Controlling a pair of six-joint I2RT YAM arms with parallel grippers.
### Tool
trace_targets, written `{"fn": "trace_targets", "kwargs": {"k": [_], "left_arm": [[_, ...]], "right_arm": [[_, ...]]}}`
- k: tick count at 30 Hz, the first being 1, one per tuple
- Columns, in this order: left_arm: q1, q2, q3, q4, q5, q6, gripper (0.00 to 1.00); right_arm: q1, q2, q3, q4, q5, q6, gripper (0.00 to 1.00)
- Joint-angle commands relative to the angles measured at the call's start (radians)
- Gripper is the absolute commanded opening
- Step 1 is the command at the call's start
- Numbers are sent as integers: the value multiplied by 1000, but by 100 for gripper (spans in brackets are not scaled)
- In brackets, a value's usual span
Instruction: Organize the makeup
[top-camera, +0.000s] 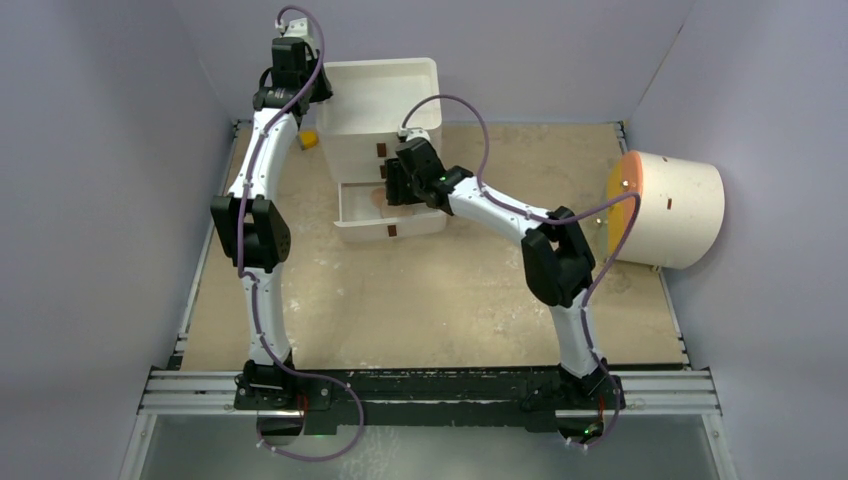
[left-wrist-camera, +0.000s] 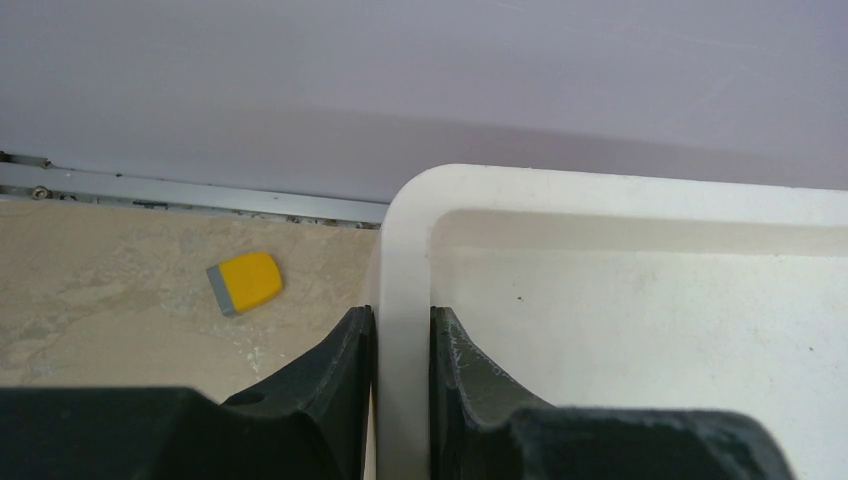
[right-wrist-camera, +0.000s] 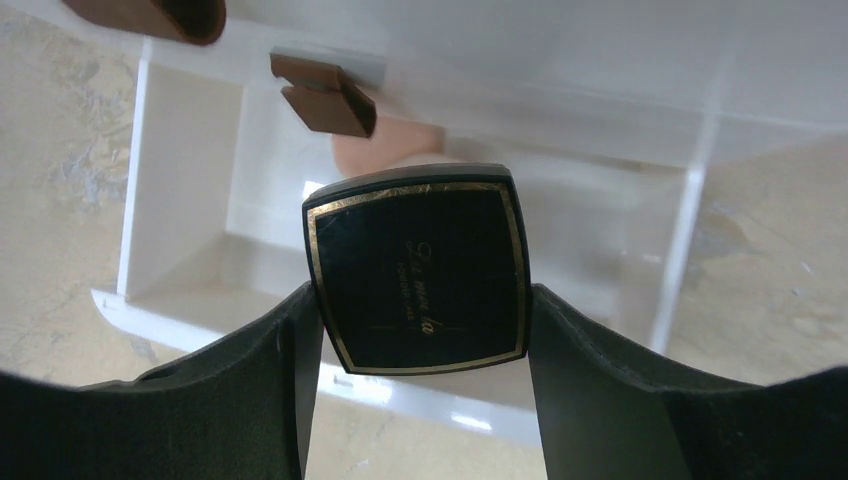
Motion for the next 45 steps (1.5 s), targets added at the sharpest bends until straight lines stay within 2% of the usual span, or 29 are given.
{"fn": "trace_targets", "kwargs": {"k": [1,11,17,19,21,26,33,37,38,41,45], "left_arm": [[-2,68,-26,-183,65,-27,0],[-2,67,-25,-185,61,-19,0],[-1,64,-23,-187,50,-12,0],[0,64,-23,-186,50,-11,0],[-1,65,-23,-187,48,-11,0],[0,64,-23,-190,51,-11,0],[0,60,-25,-193,51,-10,0],[-1,59,-24,-193,53,-11,0],[0,58,-24,-193,53,-12,0],[-1,57,-24,-194,56,-13,0],[-1,56,-24,-199,47,-9,0]], "right_arm": [[6,55,122,33,-62,23,20],[30,211,282,-4,-132,47,21],[49,245,304,-24,-144,44,24],[54,247,297,-24,-135,38,30],[56,250,293,-29,-129,34,42],[56,267,315,-53,-120,31,54],[58,273,319,-58,-118,29,80],[57,273,320,-63,-113,27,90],[57,273,320,-65,-110,26,98],[57,262,310,-58,-105,23,99],[57,134,193,17,-71,12,99]]}}
